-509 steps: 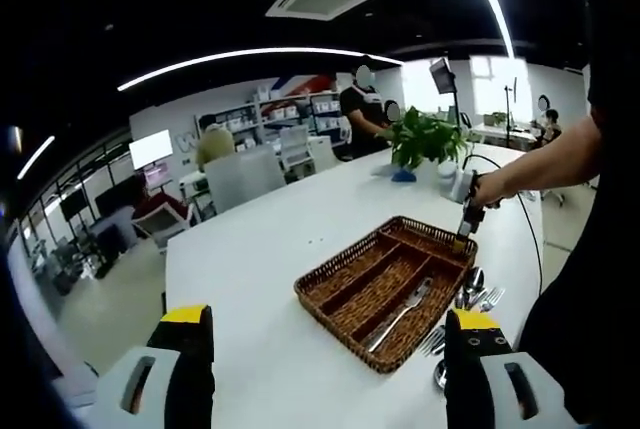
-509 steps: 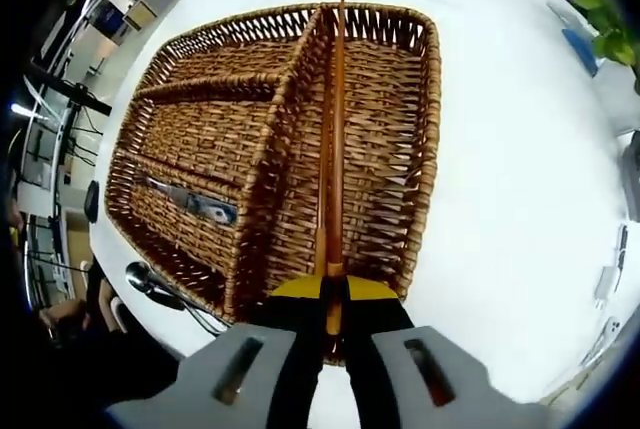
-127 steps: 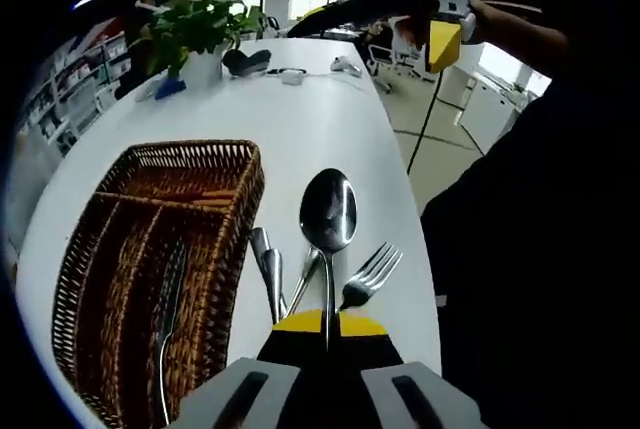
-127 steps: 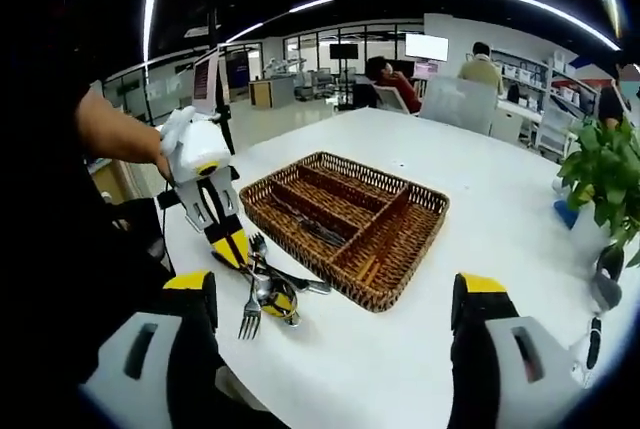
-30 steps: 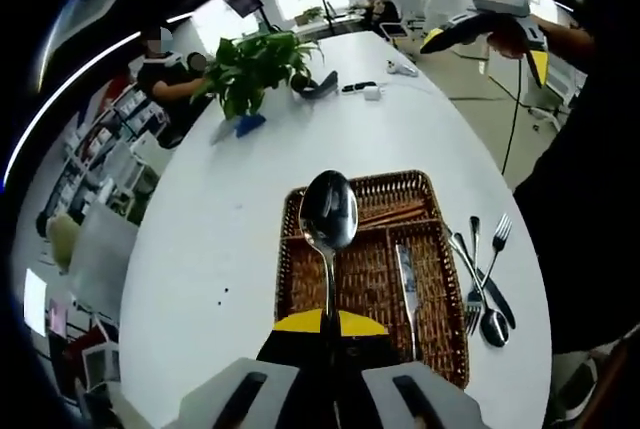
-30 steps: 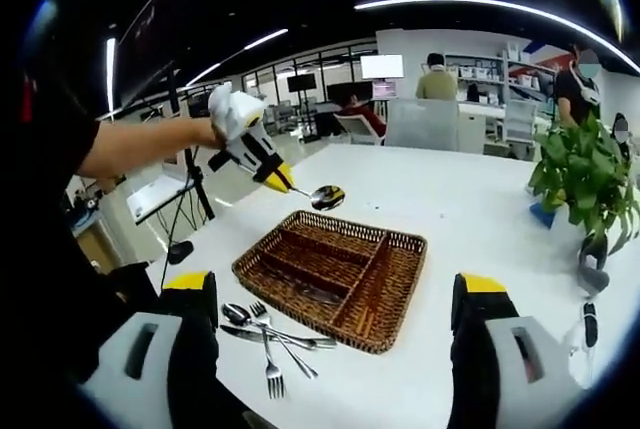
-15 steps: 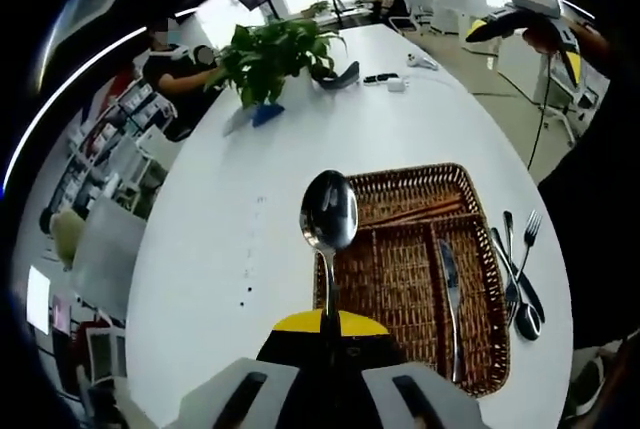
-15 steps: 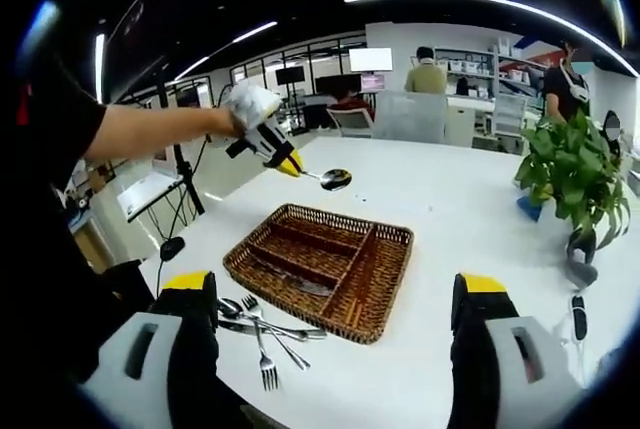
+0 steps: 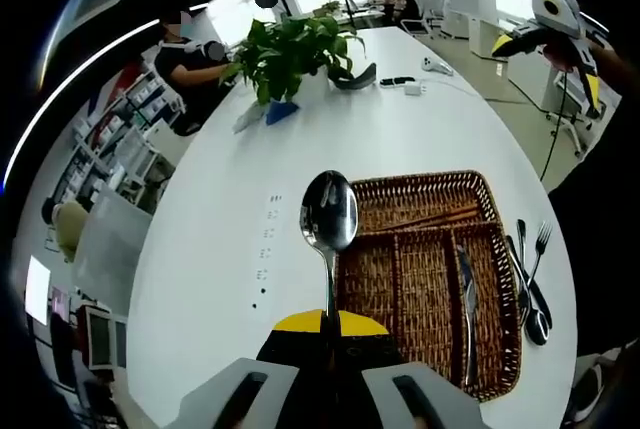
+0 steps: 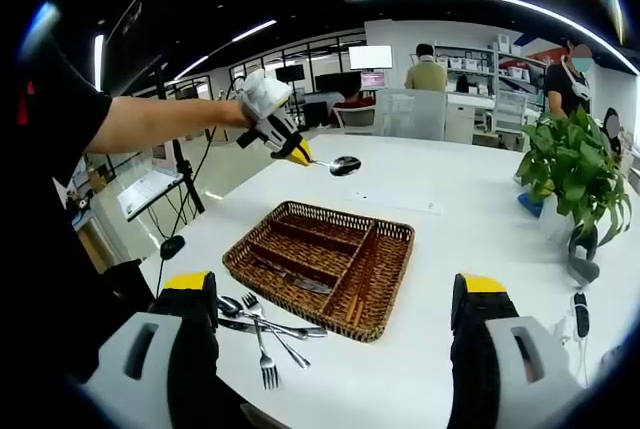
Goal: Arrange the knives, forks, and spoons in their matching storage slots by inserting each utensil handle-first until every utensil is classified and aligned in the correct compartment
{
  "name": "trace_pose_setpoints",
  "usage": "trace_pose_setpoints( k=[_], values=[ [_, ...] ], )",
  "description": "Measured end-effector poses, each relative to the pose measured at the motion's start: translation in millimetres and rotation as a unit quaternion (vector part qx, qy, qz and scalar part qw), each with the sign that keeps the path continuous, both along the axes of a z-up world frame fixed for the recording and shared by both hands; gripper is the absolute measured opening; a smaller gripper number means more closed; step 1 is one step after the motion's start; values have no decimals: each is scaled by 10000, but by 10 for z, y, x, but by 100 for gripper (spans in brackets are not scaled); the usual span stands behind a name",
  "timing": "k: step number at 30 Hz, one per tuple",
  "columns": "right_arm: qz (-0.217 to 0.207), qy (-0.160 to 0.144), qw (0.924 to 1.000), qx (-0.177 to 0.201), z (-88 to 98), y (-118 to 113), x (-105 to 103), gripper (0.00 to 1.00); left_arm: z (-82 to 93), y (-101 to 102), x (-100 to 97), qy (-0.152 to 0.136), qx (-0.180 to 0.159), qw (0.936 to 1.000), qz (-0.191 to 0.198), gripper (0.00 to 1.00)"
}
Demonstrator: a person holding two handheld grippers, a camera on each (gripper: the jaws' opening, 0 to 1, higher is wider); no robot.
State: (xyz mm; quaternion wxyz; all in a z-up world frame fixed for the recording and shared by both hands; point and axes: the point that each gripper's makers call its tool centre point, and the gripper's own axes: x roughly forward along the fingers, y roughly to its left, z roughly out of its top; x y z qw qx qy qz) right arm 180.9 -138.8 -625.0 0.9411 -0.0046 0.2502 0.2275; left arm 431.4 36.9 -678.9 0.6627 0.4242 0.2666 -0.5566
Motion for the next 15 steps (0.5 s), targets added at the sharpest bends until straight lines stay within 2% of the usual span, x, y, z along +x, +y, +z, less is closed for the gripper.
trace_pose_setpoints(
  k=[6, 10, 15],
  values=[
    [-16, 33, 10000, 2, -21, 2, -10, 99, -91, -9, 5, 24, -2, 10000, 20, 0],
    [-36, 69, 10000, 8, -57, -4, -21, 99, -229, -14, 10, -22, 13, 10000, 96, 0],
    [-83, 144, 9999, 18, -105, -8, -49, 99, -437, -3, -1, 92, 101, 9998, 173, 0]
  ],
)
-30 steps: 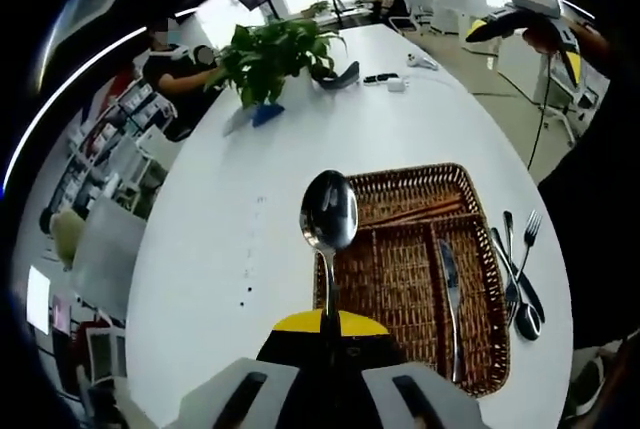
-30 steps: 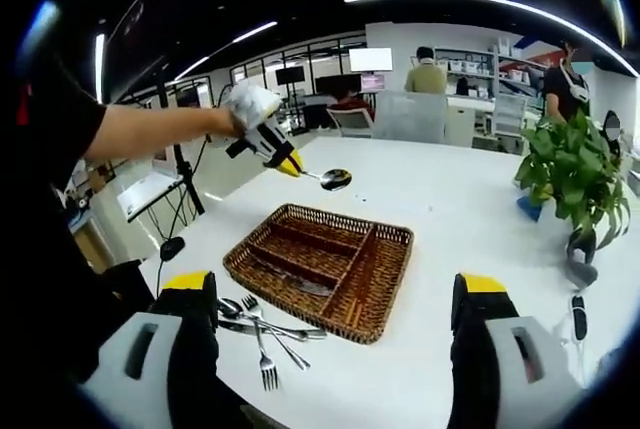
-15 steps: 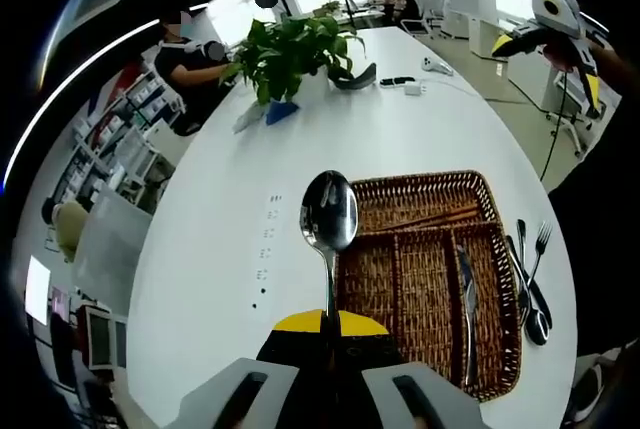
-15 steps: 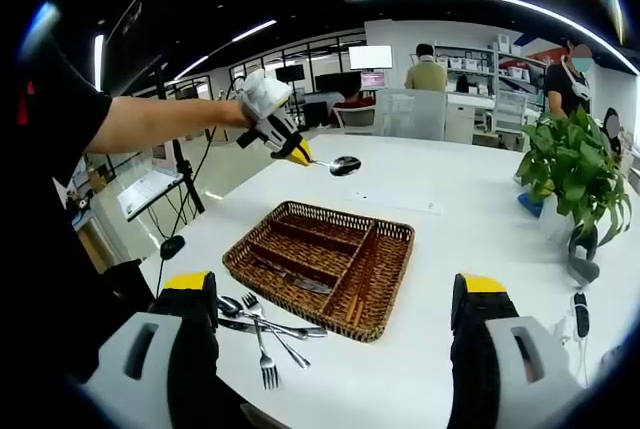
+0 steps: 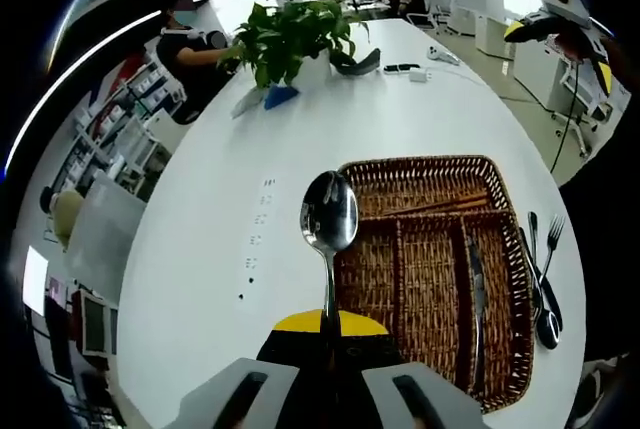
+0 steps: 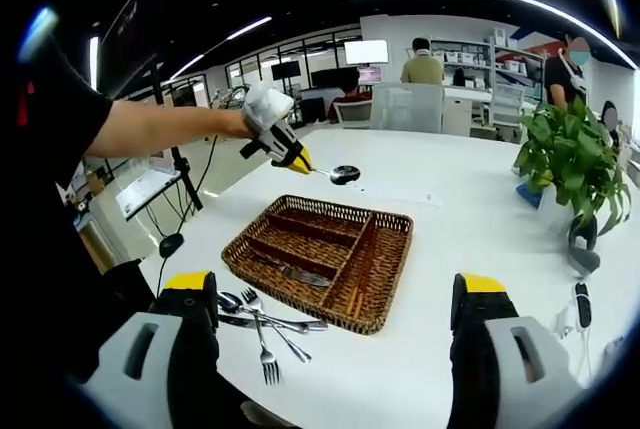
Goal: Arrange the knives, forks, and spoons in their matching storage slots by inserting each utensil handle-first until every utensil is classified and aligned in the correct compartment
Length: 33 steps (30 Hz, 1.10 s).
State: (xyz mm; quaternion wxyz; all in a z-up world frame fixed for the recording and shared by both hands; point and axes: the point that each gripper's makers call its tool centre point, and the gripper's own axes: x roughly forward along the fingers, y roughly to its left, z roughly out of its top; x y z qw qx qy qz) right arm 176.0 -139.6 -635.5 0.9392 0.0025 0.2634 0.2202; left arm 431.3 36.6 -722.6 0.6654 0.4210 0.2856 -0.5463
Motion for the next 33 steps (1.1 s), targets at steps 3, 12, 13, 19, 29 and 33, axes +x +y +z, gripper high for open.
trace_pose_setpoints(
  k=[3, 12, 13, 19, 29, 33],
  values=[
    [-45, 30, 10000, 21, -15, -5, -13, 99, -88, -15, -36, 59, 10, 10000, -55, 0],
    [-28, 165, 9999, -37, -76, 49, -55, 98, -299, -74, -25, 133, -32, 9998, -173, 0],
    [-26, 178, 9998, -51, -81, 46, -56, 98, -318, -74, -23, 149, -31, 9997, -172, 0],
    [-18, 251, 9996, -91, -118, 36, -62, 98, -474, -34, -18, 223, 1, 9997, -127, 0],
    [44, 347, 9993, -162, -180, 46, -44, 98, -648, -36, 3, 299, 15, 9995, -127, 0],
    [76, 401, 9989, -210, -207, 46, -58, 98, -742, -52, 3, 351, 57, 9992, -175, 0]
  ],
)
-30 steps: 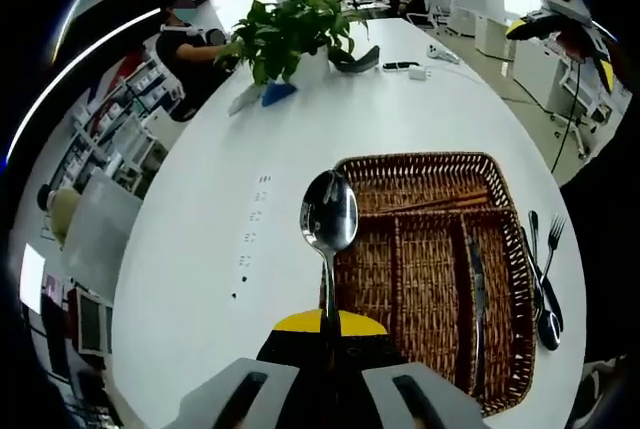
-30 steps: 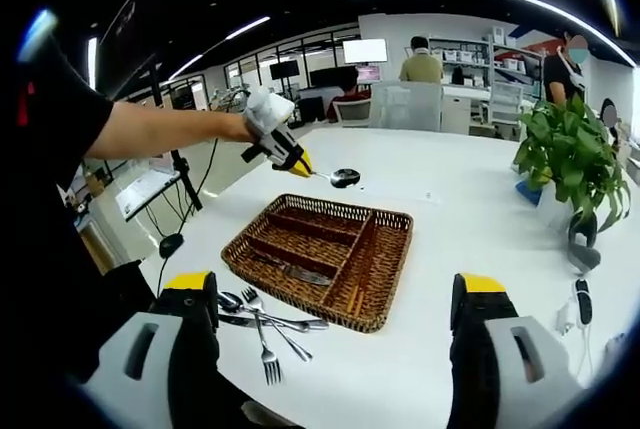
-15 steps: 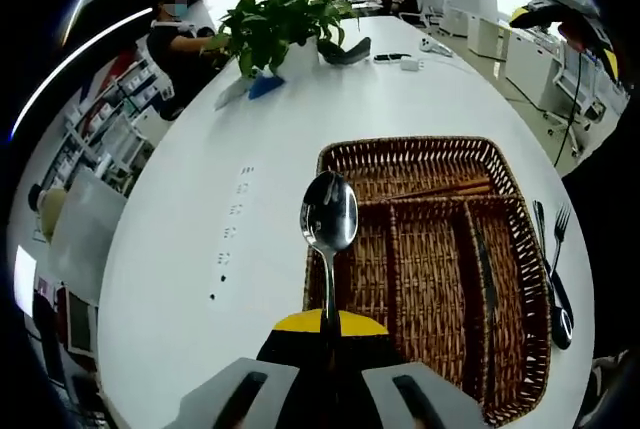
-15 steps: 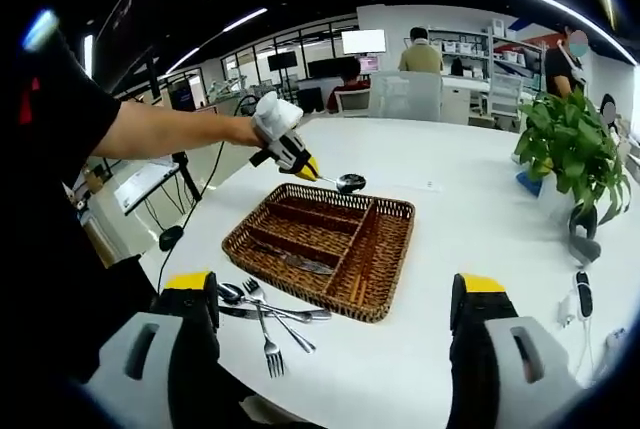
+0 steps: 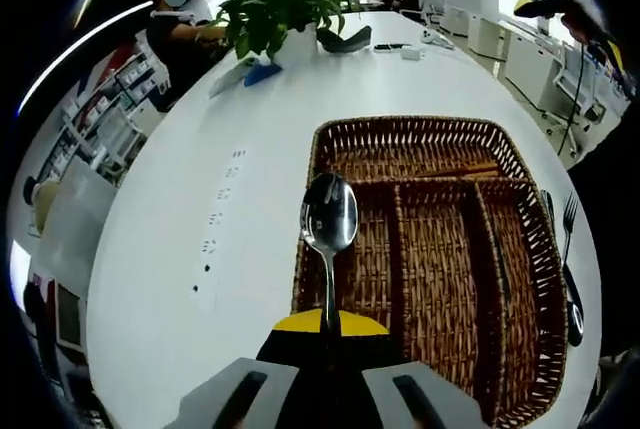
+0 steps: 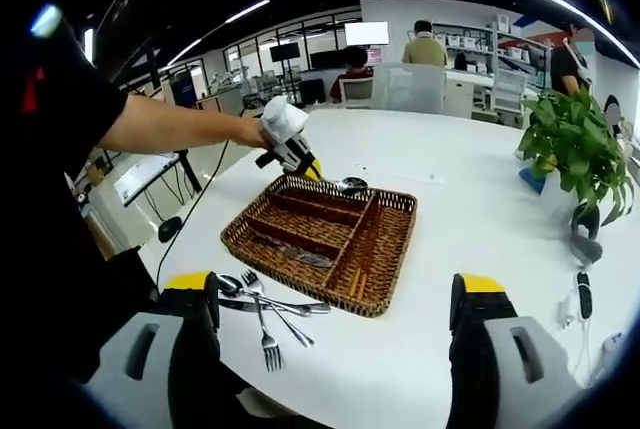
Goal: Arrange the knives, forks, and spoons in their matching storage slots by inserting each utensil handle-first until every utensil is classified and aligned in the correct compartment
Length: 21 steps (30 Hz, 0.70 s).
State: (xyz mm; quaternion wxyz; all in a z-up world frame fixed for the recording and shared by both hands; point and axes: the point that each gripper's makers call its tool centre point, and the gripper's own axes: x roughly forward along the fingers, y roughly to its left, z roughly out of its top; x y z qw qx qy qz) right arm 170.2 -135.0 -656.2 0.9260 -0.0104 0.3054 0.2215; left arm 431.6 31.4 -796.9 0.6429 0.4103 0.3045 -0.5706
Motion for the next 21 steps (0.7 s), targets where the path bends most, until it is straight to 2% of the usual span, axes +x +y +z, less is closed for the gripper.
trace_pose_setpoints(
  k=[10, 21],
  values=[
    [-106, -4, 9999, 25, -14, -51, -6, 98, -269, -9, -41, 116, 90, 9999, -20, 0],
    [-127, 106, 9999, 41, -64, -52, -21, 97, -355, -13, -9, 208, 109, 9997, 68, 0]
  ],
)
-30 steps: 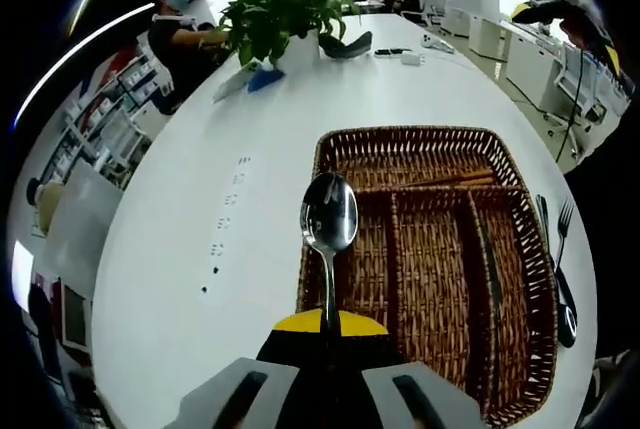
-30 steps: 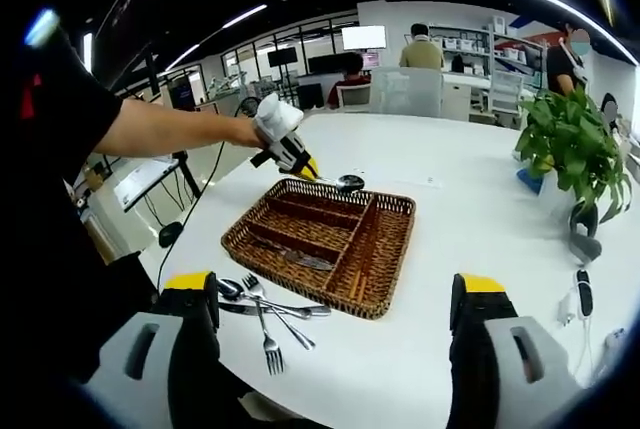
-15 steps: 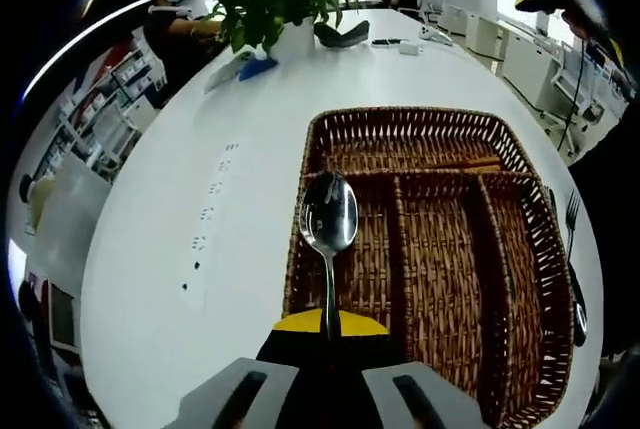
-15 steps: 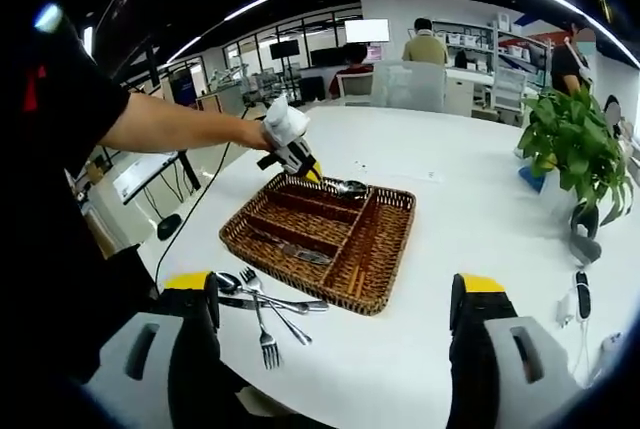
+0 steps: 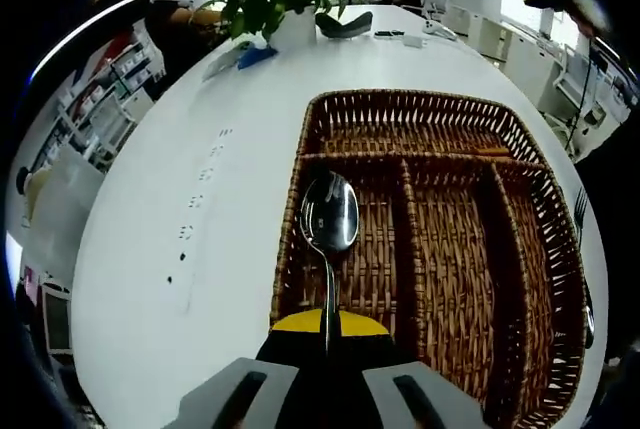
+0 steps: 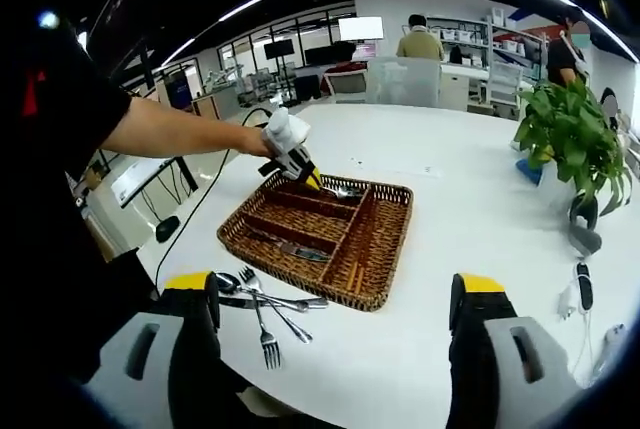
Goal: Arrange the knives, forks, and spoons in their matching storage slots by inserting each utensil handle-first until every utensil is classified and aligned in the correct compartment
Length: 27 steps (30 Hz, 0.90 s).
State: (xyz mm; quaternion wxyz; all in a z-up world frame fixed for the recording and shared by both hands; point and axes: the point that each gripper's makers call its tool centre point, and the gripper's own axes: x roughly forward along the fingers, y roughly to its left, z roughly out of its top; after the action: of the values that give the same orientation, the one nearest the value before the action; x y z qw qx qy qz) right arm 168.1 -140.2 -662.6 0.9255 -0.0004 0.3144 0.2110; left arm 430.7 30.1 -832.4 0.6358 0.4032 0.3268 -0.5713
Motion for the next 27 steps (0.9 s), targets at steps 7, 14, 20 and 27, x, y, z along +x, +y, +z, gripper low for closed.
trace_pose_setpoints(
  k=[7, 14, 20, 27],
  values=[
    [-5, -21, 10000, 12, 23, 1, 11, 97, -62, -12, 24, 83, 73, 9999, 45, 0],
    [-10, 18, 10000, 1, 5, 6, -9, 96, -128, -2, 36, 168, 116, 9997, 98, 0],
    [-38, 8, 10000, 30, 17, 0, 1, 96, -179, 7, 50, 131, 144, 9997, 149, 1],
    [-28, -15, 10000, 27, 24, 21, 2, 96, -236, 24, 44, 49, 93, 9999, 42, 2]
  ],
)
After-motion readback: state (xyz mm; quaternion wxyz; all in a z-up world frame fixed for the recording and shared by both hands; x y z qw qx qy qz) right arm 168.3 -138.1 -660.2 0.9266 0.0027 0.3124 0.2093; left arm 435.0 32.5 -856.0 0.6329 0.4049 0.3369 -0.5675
